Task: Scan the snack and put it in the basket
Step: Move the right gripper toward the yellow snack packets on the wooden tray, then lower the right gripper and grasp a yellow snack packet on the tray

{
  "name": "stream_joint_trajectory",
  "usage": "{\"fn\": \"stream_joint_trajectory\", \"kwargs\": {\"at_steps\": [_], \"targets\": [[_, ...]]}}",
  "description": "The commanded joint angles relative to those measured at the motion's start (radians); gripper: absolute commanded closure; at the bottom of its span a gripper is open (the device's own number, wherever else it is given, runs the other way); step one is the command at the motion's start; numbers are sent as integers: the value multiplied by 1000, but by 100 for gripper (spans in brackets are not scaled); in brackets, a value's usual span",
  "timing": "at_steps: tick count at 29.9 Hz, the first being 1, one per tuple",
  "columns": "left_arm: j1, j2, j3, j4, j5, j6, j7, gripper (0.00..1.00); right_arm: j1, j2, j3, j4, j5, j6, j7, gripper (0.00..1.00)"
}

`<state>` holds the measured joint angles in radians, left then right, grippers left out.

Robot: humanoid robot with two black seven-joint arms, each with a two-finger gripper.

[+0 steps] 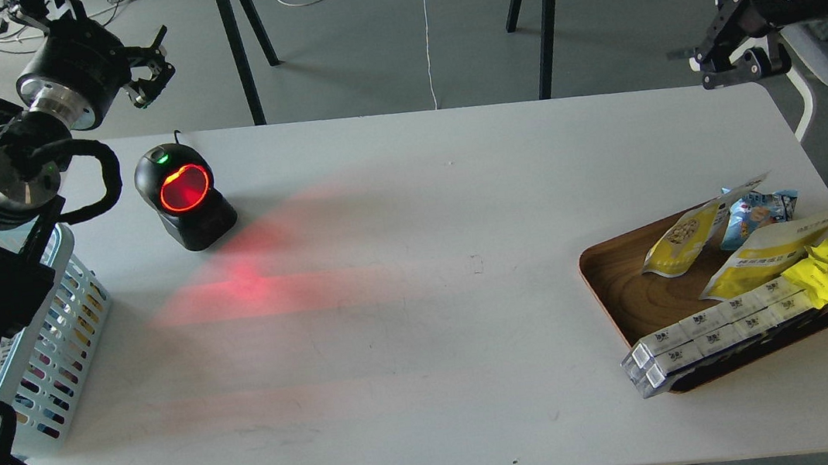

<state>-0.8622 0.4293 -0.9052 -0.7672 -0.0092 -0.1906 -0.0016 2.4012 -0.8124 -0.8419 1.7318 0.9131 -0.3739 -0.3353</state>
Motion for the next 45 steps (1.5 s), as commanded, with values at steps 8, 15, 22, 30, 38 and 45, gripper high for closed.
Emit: {"fn": "stream_joint_trajectory", "kwargs": {"at_steps": [8, 15, 22, 30, 38, 45], "targets": [[0, -1, 2, -6, 0, 0, 0, 0, -83, 102, -78, 0, 84, -115, -1, 1], [0, -1, 3, -7, 0, 2, 0, 0, -200, 70, -68, -1, -86, -115, -1, 1], [2, -3, 5, -7, 0, 2, -2, 0, -258, 36, -68, 0, -169, -115, 1, 1], [2, -6, 5, -7, 0, 2, -2, 0, -303, 29, -68, 0, -203, -115, 4, 1], [2, -7, 5, -7, 0, 2, -2, 0, -339, -48, -22, 0, -204, -106, -7, 1], [2, -11, 5, -7, 0, 3, -2, 0, -407, -50, 15, 0, -207, -108, -4, 6]]}}
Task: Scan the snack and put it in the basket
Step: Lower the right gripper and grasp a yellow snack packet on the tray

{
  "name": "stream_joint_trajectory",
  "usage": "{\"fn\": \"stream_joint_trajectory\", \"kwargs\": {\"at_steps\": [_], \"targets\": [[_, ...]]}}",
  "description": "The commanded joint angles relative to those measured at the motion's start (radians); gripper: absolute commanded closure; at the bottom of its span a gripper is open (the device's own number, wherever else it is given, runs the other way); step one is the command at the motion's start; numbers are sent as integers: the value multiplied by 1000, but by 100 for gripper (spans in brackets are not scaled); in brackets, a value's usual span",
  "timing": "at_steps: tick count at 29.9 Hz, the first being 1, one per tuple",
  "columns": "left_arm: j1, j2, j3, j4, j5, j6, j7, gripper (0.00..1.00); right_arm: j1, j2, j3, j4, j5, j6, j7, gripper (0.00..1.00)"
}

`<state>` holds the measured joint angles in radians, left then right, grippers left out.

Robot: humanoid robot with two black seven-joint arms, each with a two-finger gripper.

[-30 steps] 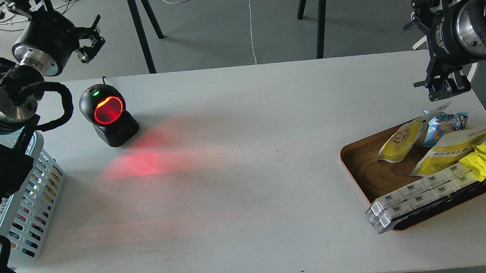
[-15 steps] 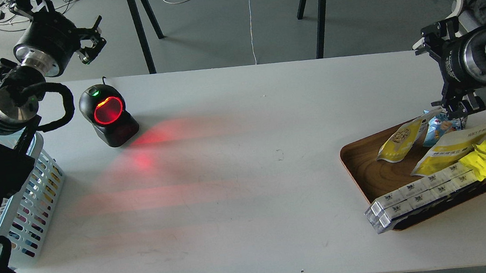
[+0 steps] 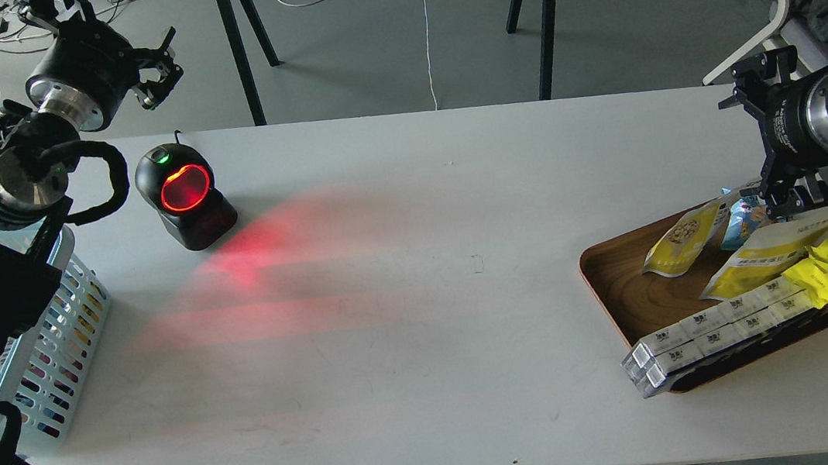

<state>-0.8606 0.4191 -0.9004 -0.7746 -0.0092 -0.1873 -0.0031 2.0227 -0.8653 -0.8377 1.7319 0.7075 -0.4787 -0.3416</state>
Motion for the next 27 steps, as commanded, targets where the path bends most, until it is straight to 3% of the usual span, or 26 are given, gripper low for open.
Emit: {"fn": "stream_joint_trajectory", "kwargs": {"at_steps": [1, 4, 10, 14, 22, 27], "targets": [[0, 0, 0, 0, 0, 0, 0, 0, -41, 6, 17, 0, -3, -4, 3, 8], [0, 0, 0, 0, 0, 0, 0, 0, -79, 6, 38, -3, -8, -8, 3, 9], [-2, -2, 0, -3, 0, 3, 0, 0, -133, 11, 63, -9, -54, -9, 4, 25], [0, -2, 1, -3, 0, 3, 0, 0, -136, 17, 65, -15, -54, -10, 4, 28], [-2, -2, 1, -3, 0, 5, 0, 0, -156, 22, 65, -17, -65, -9, 3, 52], [-2, -2, 1, -3, 0, 5, 0, 0, -159, 29, 68, -17, -68, -9, 1, 60]]}}
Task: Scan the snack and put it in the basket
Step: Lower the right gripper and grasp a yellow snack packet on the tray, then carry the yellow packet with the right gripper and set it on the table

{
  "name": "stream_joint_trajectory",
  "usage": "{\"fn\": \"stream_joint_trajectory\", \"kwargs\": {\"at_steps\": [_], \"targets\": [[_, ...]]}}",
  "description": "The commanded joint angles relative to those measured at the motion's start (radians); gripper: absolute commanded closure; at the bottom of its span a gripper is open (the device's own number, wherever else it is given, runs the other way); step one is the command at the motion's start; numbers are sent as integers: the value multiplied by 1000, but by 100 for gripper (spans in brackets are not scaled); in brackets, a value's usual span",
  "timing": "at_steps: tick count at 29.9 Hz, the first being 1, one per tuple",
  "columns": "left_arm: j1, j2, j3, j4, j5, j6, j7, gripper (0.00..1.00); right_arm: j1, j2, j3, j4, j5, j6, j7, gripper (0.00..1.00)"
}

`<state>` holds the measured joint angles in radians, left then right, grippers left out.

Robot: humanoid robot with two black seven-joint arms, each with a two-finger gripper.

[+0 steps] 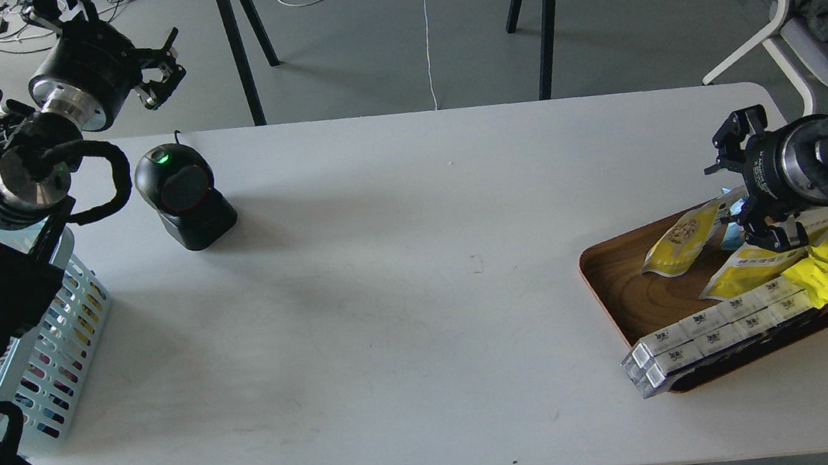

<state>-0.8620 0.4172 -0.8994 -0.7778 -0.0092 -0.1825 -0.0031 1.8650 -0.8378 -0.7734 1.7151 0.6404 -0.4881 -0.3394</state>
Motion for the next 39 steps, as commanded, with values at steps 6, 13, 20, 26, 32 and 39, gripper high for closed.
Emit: {"fn": "stream_joint_trajectory", "kwargs": {"at_steps": [6, 13, 20, 26, 32, 39], "targets": [[0, 0, 2, 0, 0, 0, 0, 0, -23, 2, 31, 0, -4, -1, -3, 79], [1, 0, 4, 0, 0, 0, 0, 0, -79, 2, 55, -5, -13, -1, -3, 80], [3, 0, 5, 0, 0, 2, -1, 0, -107, 0, 72, -19, -18, -1, -3, 87], [1, 0, 5, 0, 0, 3, -1, 0, -106, 0, 77, -19, -18, -1, -10, 100], [5, 0, 7, 2, 0, 5, 0, 0, -107, -12, 114, -15, -21, -1, -17, 100], [5, 5, 8, 5, 3, 6, 0, 0, -92, -72, 244, -8, -16, -1, -23, 100]]}}
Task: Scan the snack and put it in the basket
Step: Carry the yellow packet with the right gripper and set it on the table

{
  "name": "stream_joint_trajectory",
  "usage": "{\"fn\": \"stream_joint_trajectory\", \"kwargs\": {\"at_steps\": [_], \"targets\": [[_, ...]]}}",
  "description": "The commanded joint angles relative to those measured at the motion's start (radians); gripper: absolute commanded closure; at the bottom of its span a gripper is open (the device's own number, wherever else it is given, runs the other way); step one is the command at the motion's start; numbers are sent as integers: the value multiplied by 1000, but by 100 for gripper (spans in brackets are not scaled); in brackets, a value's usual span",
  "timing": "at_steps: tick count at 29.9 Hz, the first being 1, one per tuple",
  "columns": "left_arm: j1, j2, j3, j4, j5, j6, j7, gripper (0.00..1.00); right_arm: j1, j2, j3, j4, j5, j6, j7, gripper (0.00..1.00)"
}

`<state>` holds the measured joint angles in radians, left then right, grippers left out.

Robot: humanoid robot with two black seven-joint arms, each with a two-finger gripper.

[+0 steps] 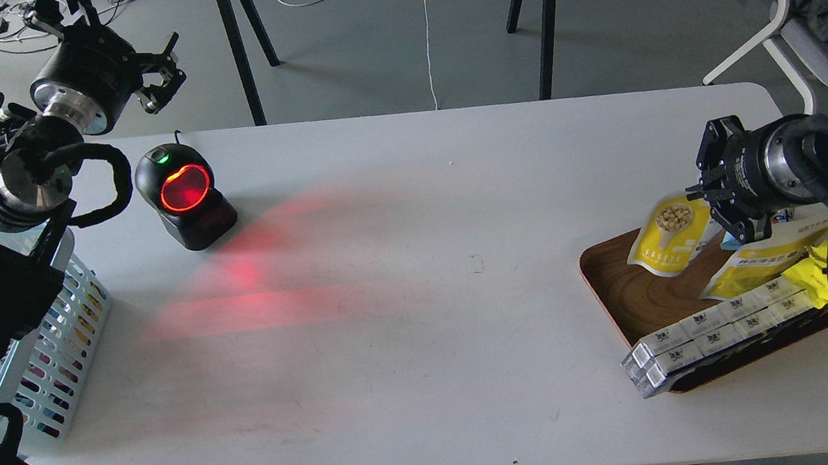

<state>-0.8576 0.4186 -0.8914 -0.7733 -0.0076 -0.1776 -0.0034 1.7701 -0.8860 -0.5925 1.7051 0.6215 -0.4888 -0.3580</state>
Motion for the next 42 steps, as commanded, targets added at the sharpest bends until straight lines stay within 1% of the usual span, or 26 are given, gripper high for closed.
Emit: {"fn": "stream_joint_trajectory", "kwargs": {"at_steps": [1, 6, 9, 14, 18, 23, 28, 33, 42], "targets": [[-1, 5, 2, 0, 1, 1, 0, 0, 3, -28, 89, 4, 3, 0, -12, 100], [-3, 9, 2, 2, 3, 1, 2, 0, -15, -31, 232, 4, 3, 0, -15, 100], [0, 11, 2, 3, 3, 1, 2, 0, -56, 2, 324, 1, 3, 0, -6, 100], [0, 9, 2, 5, 3, 1, 2, 0, -176, 122, 491, -19, -9, 0, 1, 100], [0, 8, 2, 5, 3, 1, 2, 0, -282, 251, 586, -91, -41, 0, 10, 100], [0, 8, 2, 5, 3, 0, 2, 0, -389, 410, 684, -179, -111, 0, 10, 100], [0, 8, 2, 5, 3, 0, 2, 0, -455, 538, 724, -248, -167, 0, 10, 100], [-1, 8, 2, 5, 3, 1, 2, 0, -460, 630, 709, -312, -172, 0, 2, 100], [-4, 5, 2, 3, 3, 1, 2, 0, -462, 674, 672, -360, -172, 0, 1, 100]]}}
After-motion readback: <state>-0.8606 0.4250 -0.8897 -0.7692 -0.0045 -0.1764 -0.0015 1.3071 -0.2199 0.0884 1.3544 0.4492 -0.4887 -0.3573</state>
